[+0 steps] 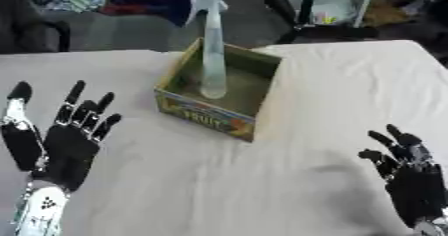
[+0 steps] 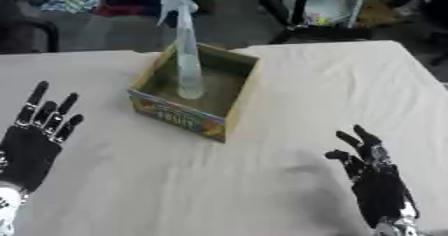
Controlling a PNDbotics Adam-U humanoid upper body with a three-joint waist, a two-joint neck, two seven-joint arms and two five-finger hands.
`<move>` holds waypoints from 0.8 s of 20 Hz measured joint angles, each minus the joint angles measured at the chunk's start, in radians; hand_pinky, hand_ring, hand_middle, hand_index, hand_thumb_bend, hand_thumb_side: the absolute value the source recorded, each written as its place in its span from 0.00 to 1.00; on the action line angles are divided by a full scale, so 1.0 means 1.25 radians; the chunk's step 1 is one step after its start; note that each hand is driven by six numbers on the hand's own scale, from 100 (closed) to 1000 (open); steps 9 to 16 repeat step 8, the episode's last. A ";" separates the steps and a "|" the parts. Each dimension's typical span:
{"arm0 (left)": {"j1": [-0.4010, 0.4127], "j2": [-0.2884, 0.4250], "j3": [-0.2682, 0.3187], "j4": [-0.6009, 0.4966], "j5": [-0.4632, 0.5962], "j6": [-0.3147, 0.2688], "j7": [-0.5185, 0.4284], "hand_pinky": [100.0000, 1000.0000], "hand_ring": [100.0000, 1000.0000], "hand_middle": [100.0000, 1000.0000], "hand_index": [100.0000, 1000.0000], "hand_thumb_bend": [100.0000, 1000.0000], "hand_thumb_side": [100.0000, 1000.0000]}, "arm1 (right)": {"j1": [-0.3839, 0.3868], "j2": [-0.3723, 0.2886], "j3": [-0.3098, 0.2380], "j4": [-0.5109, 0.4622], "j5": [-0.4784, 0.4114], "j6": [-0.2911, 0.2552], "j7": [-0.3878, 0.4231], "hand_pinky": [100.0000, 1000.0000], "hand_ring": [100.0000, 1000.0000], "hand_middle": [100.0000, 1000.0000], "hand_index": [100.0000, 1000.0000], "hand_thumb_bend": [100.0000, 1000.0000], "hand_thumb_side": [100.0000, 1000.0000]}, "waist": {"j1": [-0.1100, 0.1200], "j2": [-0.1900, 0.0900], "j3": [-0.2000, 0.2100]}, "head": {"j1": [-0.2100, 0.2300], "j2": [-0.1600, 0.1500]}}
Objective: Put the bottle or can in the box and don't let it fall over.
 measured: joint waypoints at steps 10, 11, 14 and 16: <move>0.000 -0.006 -0.024 0.035 -0.007 0.015 -0.041 0.61 0.99 0.53 1.00 0.28 0.92 | 0.000 0.000 0.000 0.000 -0.009 -0.001 0.006 1.00 0.57 0.81 1.00 0.00 0.77 | 0.001 0.000 -0.004 | 0.013 0.000; 0.000 -0.006 -0.024 0.035 -0.007 0.015 -0.041 0.61 0.99 0.53 1.00 0.28 0.92 | 0.000 0.000 0.000 0.000 -0.009 -0.001 0.006 1.00 0.57 0.81 1.00 0.00 0.77 | 0.001 0.000 -0.004 | 0.013 0.000; 0.000 -0.006 -0.024 0.035 -0.007 0.015 -0.041 0.61 0.99 0.53 1.00 0.28 0.92 | 0.000 0.000 0.000 0.000 -0.009 -0.001 0.006 1.00 0.57 0.81 1.00 0.00 0.77 | 0.001 0.000 -0.004 | 0.013 0.000; 0.000 -0.006 -0.024 0.035 -0.007 0.015 -0.041 0.61 0.99 0.53 1.00 0.28 0.92 | 0.000 0.000 0.000 0.000 -0.009 -0.001 0.006 1.00 0.57 0.81 1.00 0.00 0.77 | 0.001 0.000 -0.004 | 0.013 0.000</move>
